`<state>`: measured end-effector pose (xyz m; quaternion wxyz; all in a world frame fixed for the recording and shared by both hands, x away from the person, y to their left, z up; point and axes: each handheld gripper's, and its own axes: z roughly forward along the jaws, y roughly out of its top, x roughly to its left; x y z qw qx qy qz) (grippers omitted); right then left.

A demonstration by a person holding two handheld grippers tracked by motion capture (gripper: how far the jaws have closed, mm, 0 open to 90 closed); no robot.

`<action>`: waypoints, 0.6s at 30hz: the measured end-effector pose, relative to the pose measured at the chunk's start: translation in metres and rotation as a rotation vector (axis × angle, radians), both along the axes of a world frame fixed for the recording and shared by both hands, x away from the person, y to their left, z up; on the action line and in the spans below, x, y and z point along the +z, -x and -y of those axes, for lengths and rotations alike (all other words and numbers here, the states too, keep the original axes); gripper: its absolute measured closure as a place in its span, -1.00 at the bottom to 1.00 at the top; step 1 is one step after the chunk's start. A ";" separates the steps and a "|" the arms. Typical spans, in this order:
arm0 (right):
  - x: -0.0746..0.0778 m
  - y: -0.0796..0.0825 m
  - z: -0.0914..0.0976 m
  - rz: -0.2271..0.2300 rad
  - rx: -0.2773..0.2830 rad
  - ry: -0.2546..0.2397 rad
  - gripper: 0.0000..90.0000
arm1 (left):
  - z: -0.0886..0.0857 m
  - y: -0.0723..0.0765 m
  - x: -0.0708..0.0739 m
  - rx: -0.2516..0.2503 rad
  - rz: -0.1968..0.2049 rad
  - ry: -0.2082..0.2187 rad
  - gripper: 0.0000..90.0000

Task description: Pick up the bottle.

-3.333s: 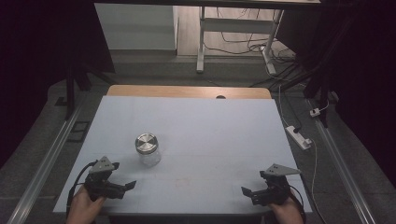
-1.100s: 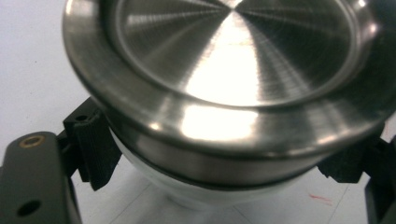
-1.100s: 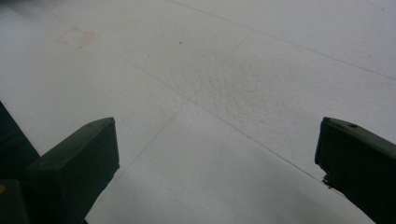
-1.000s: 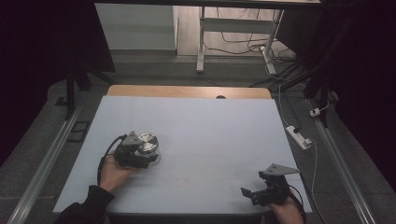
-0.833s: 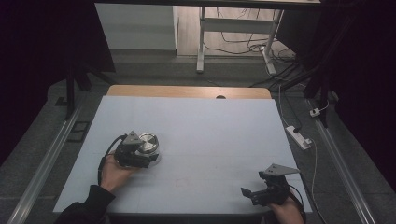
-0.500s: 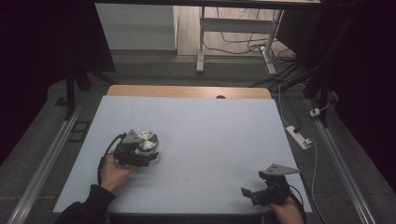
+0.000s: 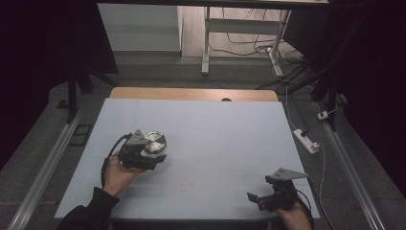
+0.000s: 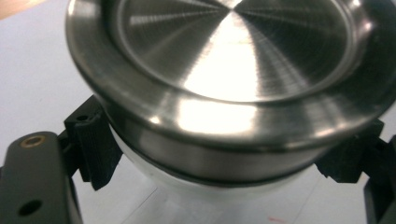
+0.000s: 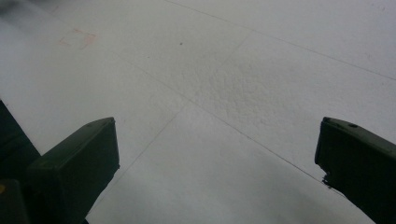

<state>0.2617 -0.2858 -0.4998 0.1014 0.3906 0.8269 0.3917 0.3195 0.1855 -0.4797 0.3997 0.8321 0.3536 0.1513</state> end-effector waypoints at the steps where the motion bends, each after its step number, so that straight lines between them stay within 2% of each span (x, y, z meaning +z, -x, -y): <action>1: 0.000 0.000 0.000 0.000 0.000 -0.001 -1.00 | 0.002 0.000 0.002 -0.006 0.004 -0.004 -0.65; 9: 0.000 0.000 0.000 0.000 -0.003 -0.004 -1.00 | 0.020 -0.001 0.015 -0.060 0.018 -0.011 -0.65; 18: 0.000 0.000 0.000 0.001 -0.001 -0.003 -1.00 | 0.044 -0.003 0.022 -0.128 0.032 -0.032 -0.65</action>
